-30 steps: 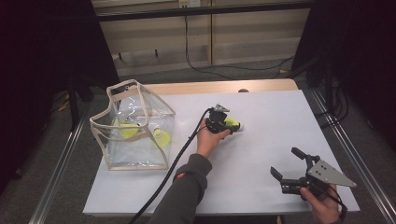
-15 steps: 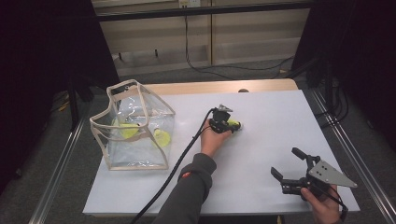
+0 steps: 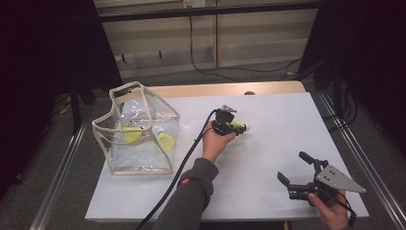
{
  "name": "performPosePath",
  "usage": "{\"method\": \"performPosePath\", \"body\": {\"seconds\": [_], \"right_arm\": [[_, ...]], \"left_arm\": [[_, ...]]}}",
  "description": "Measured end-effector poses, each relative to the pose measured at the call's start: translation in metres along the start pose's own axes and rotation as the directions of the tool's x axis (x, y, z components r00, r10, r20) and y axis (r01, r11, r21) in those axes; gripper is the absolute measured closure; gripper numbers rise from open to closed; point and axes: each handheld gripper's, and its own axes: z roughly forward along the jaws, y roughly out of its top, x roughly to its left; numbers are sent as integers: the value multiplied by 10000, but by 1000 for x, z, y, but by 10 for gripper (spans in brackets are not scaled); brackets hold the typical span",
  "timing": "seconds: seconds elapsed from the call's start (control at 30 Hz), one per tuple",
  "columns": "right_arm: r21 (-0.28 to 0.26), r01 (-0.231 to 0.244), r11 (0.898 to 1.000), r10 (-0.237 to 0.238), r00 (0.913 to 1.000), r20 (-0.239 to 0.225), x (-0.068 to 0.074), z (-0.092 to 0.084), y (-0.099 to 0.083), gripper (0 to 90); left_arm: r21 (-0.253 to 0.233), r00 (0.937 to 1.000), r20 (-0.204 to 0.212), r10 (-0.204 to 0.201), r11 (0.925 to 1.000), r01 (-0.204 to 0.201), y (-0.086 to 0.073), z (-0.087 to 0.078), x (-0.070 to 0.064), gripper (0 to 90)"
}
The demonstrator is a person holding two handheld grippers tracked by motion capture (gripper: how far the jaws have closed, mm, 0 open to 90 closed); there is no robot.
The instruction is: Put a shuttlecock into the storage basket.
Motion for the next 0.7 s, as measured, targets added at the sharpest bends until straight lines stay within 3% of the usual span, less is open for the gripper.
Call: {"method": "performPosePath", "body": {"seconds": [0.27,0.7], "right_arm": [[-5,34,10000,-34,10000,2,0,0,0,12],[-24,-7,10000,7,10000,53,1,-1,0,12]], "left_arm": [[-22,9998,186,-71,10000,72,5,-18,-5,807],[127,9999,64,-159,9998,158,15,-48,-7,807]]}}
